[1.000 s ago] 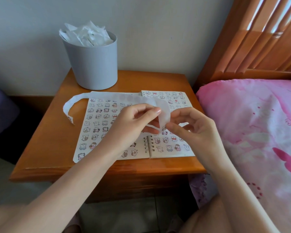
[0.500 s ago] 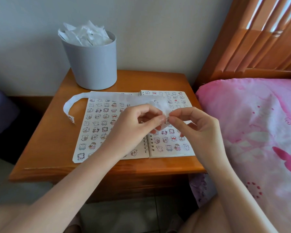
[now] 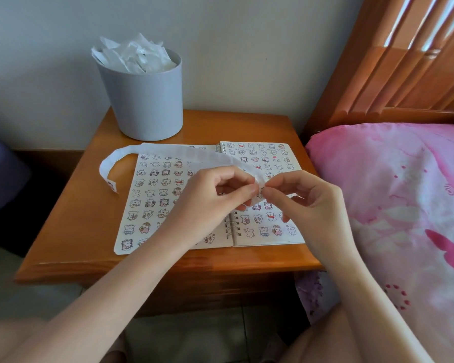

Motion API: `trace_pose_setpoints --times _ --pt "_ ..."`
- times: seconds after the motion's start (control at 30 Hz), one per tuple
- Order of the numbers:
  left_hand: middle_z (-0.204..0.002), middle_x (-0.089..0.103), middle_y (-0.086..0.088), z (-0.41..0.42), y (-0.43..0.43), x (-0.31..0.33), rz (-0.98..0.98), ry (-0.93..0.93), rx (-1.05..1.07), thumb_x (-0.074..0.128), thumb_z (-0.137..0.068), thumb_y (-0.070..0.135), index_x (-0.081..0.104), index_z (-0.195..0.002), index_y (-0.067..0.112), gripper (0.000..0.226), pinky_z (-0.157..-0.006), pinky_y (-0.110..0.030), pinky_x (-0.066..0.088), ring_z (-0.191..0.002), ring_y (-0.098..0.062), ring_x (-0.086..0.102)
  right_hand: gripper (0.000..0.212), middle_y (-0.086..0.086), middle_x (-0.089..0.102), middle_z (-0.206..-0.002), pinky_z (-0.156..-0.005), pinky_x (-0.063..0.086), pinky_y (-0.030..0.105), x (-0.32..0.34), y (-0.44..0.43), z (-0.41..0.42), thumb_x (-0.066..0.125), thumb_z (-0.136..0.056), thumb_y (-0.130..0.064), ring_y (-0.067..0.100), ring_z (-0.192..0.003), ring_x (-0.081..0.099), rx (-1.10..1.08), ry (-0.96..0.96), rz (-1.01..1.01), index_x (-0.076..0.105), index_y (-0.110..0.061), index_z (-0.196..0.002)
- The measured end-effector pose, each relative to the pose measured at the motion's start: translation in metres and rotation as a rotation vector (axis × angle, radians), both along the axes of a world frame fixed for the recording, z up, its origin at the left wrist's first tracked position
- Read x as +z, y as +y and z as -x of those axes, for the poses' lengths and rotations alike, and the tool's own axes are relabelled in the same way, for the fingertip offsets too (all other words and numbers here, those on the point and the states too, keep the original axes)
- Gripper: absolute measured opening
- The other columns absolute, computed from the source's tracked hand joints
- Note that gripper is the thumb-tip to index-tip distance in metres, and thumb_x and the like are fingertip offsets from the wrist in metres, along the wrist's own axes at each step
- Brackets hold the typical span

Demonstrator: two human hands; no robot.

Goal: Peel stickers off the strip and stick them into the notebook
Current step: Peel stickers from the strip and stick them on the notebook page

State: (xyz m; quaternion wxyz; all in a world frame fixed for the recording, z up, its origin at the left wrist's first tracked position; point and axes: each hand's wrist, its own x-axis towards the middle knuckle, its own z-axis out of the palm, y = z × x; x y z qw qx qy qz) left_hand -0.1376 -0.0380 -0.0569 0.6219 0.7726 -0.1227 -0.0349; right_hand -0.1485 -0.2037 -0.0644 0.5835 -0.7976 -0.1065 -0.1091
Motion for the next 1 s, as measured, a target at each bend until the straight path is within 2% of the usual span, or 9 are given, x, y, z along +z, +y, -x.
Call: trace_pose_setpoints --times 0.3,0.57,0.7,0.83,1.0 --pt "-0.078 0.073 0.002 0.001 0.000 0.002 0.000 0.011 -0.004 0.066 -0.083 0.018 0.070 -0.086 0.021 0.005 -0.065 -0.011 0.052 -0.073 -0.006 0.069 0.009 -0.006 0.071 -0.079 -0.054 0.050 0.017 0.001 0.000 0.000 0.072 -0.079 -0.013 0.010 -0.071 0.066 -0.013 0.011 0.030 0.069 -0.019 -0.086" --pt "-0.076 0.073 0.000 0.001 -0.001 0.000 -0.014 0.042 0.039 0.064 -0.085 0.024 0.072 -0.087 0.016 0.011 -0.066 -0.014 0.054 -0.070 -0.009 0.070 0.005 -0.009 0.068 -0.080 -0.065 0.051 0.027 0.000 0.001 0.001 0.070 -0.083 -0.018 0.010 -0.077 0.063 -0.028 0.021 0.130 0.067 -0.022 -0.084" --pt "-0.076 0.073 -0.001 0.000 -0.001 -0.002 -0.023 0.065 0.055 0.063 -0.086 0.022 0.072 -0.089 0.013 0.013 -0.062 -0.013 0.054 -0.067 -0.009 0.070 0.009 -0.013 0.063 -0.084 -0.066 0.046 0.022 -0.001 0.002 0.003 0.070 -0.083 -0.022 0.009 -0.080 0.056 -0.054 -0.021 0.213 0.064 -0.028 -0.079" --pt "-0.076 0.073 -0.001 -0.001 0.000 -0.002 -0.016 0.077 0.068 0.064 -0.086 0.020 0.072 -0.090 0.012 0.013 -0.062 -0.016 0.055 -0.066 -0.011 0.070 0.010 -0.015 0.057 -0.093 -0.070 0.041 0.014 0.000 0.002 0.006 0.069 -0.082 -0.021 0.008 -0.091 0.051 -0.055 -0.078 0.244 0.063 -0.029 -0.080" --pt "-0.075 0.072 -0.001 -0.002 0.002 -0.003 -0.029 0.075 0.098 0.063 -0.087 0.023 0.072 -0.089 0.014 0.013 -0.065 -0.019 0.057 -0.064 -0.011 0.070 0.004 -0.011 0.067 -0.079 -0.064 0.045 0.018 0.007 -0.010 0.011 0.069 -0.081 -0.020 0.009 -0.074 0.059 -0.014 0.013 0.136 0.066 -0.021 -0.080"
